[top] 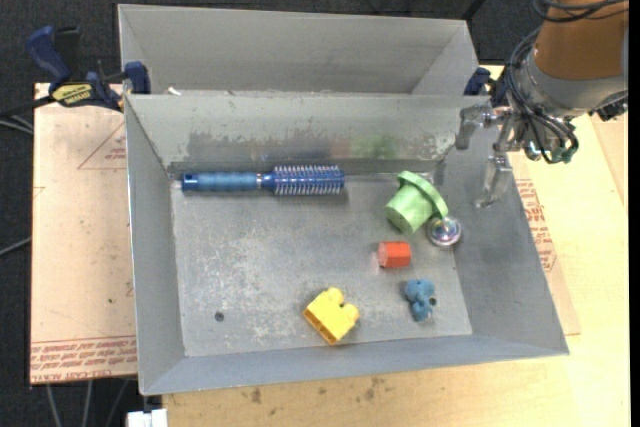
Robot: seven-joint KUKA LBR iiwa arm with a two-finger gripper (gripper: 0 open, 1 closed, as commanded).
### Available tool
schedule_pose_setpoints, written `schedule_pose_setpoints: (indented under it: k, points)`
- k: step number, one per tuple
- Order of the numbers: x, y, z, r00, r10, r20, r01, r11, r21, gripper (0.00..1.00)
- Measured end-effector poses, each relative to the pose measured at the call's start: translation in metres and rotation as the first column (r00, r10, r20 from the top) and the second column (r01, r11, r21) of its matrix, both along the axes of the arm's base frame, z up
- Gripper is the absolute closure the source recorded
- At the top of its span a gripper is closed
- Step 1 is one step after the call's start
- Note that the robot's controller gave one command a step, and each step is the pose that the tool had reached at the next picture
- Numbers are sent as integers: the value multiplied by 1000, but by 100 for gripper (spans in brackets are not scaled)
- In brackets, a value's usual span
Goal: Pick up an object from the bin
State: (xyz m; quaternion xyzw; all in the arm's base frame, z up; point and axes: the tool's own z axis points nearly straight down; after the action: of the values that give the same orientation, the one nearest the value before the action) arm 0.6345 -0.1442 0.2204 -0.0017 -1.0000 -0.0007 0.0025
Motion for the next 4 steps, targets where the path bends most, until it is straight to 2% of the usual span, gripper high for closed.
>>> schedule_pose_setpoints:
  k: [1, 2, 3, 4]
  points:
    - [-2, 32, -103, 994, -110, -1, 110, 994, 0, 0]
    - [9, 43, -151, 991, 136, 6, -136, 991, 0, 0]
    - [15, 40, -140, 990, 136, 25, -135, 991, -8, 100]
    - [19, 72, -45, 987, 158, 18, -158, 987, -3, 100]
